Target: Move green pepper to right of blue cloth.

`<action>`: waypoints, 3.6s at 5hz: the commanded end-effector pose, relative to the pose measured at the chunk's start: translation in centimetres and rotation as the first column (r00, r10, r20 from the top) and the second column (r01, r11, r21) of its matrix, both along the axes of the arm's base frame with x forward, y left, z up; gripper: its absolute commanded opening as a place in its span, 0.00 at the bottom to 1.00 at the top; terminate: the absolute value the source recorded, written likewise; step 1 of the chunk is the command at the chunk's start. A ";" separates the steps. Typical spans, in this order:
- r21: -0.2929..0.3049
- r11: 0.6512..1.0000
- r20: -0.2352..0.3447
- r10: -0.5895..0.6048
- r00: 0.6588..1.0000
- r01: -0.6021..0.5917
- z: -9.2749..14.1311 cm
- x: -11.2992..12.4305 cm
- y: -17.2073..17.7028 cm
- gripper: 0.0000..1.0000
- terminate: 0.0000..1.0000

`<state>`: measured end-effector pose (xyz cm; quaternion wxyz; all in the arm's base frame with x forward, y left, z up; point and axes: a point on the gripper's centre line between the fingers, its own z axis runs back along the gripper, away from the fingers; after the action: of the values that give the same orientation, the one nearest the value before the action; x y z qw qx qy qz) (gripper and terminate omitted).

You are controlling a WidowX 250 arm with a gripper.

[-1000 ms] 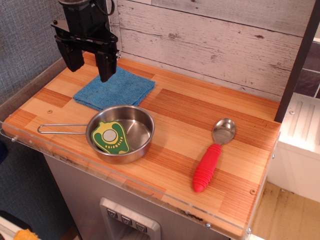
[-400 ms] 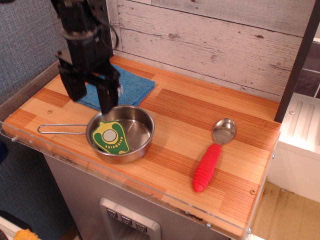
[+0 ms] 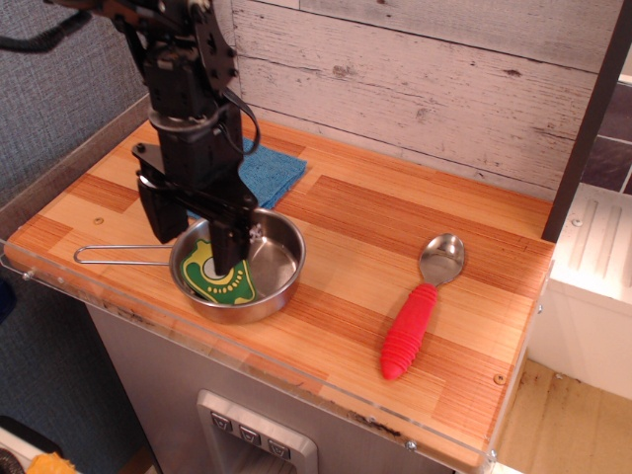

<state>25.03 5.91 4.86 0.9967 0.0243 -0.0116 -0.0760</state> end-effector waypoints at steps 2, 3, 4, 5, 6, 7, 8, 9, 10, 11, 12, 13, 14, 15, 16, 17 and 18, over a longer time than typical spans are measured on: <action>0.025 0.999 0.070 0.047 0.996 -0.048 -1.4 1.6 -0.7 1.00 0.00; 0.017 0.997 0.070 0.067 0.995 -0.069 -2.0 2.0 -0.9 1.00 0.00; 0.014 0.996 0.059 0.082 0.995 -0.083 -2.5 2.1 -0.8 1.00 0.00; -0.013 0.991 0.068 0.137 0.988 -0.137 -2.7 2.5 -0.4 1.00 0.00; -0.024 0.987 0.068 0.160 0.985 -0.158 -2.4 2.8 -0.2 1.00 0.00; -0.044 0.985 0.058 0.168 0.984 -0.166 -2.5 2.8 0.1 0.00 0.00; -0.046 0.985 0.069 0.170 0.983 -0.167 -2.1 3.1 0.4 0.00 0.00; -0.062 0.985 0.089 0.169 0.982 -0.164 -1.3 3.4 0.6 0.00 0.00; -0.091 0.982 0.110 0.173 0.979 -0.163 -0.3 4.0 0.7 0.00 0.00; -0.117 0.981 0.146 0.173 0.974 -0.156 1.4 4.8 0.4 0.00 0.00; -0.120 0.979 0.145 0.181 0.973 -0.164 1.9 4.7 0.3 0.00 0.00; -0.110 0.983 0.143 0.163 0.976 -0.148 2.0 3.9 0.0 1.00 0.00; -0.078 0.989 0.144 0.135 0.980 -0.125 1.8 2.5 -0.6 1.00 0.00; -0.054 0.990 0.136 0.136 0.981 -0.129 1.3 1.5 -1.2 1.00 0.00; -0.038 0.989 0.129 0.144 0.981 -0.140 0.8 1.5 -2.0 1.00 0.00; -0.023 0.988 0.120 0.154 0.981 -0.152 0.0 1.8 -2.3 1.00 0.00; -0.014 0.986 0.111 0.165 0.980 -0.164 -0.5 2.1 -2.2 1.00 0.00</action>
<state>26.46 3.69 3.36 0.9985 0.0247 -0.0464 0.0133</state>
